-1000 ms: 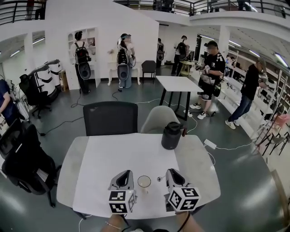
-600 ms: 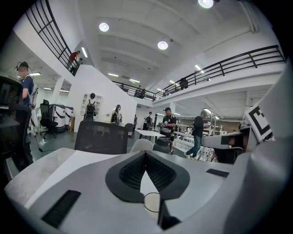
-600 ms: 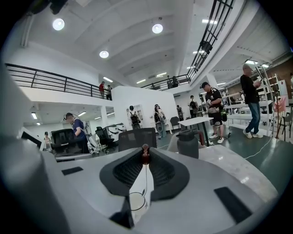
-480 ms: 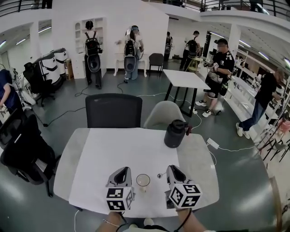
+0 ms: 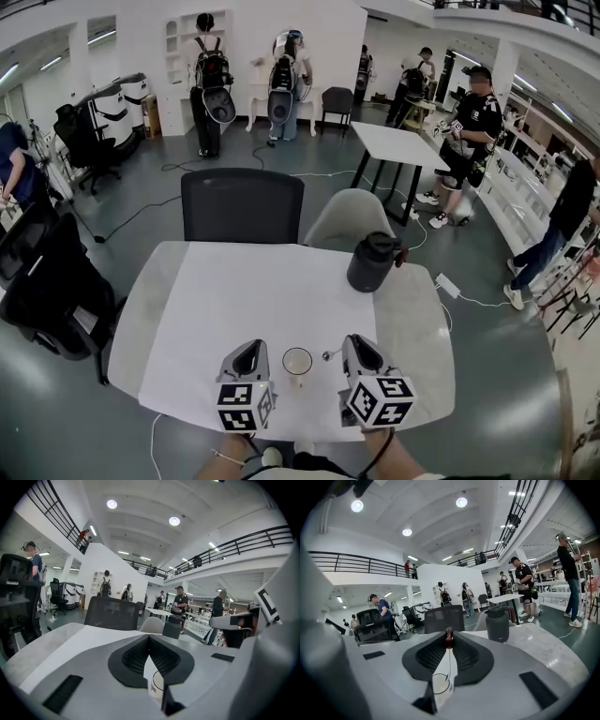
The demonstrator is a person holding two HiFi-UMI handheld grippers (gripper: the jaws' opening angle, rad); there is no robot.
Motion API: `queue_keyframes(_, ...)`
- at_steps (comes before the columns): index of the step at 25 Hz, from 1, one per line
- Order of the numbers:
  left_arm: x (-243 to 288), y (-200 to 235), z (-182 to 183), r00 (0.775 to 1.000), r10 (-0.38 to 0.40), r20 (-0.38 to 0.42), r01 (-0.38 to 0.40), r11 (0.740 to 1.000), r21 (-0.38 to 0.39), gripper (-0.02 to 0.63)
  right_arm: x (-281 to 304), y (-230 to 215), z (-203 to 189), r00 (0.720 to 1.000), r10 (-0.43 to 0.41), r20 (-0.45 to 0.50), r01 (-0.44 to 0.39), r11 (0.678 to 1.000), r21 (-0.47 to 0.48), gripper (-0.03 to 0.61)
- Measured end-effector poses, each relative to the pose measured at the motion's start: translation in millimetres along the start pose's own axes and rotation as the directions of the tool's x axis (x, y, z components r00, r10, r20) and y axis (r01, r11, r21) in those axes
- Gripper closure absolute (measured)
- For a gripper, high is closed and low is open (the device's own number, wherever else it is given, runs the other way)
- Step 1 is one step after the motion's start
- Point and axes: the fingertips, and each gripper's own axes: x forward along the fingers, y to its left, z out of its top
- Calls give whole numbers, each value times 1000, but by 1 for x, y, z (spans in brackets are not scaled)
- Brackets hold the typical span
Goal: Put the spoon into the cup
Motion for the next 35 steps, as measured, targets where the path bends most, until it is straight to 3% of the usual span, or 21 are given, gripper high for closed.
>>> queue_keyframes(13,0,26,-34,995,78,-61,-81,995,-53,595,26,12,-26,996,61,-62,-61,998,4,515)
queue_keyframes(35,-3,44,-78,982,110,-157,-123,989,-78,595,50,27,-84,976,103,-192,-98,995,36,515)
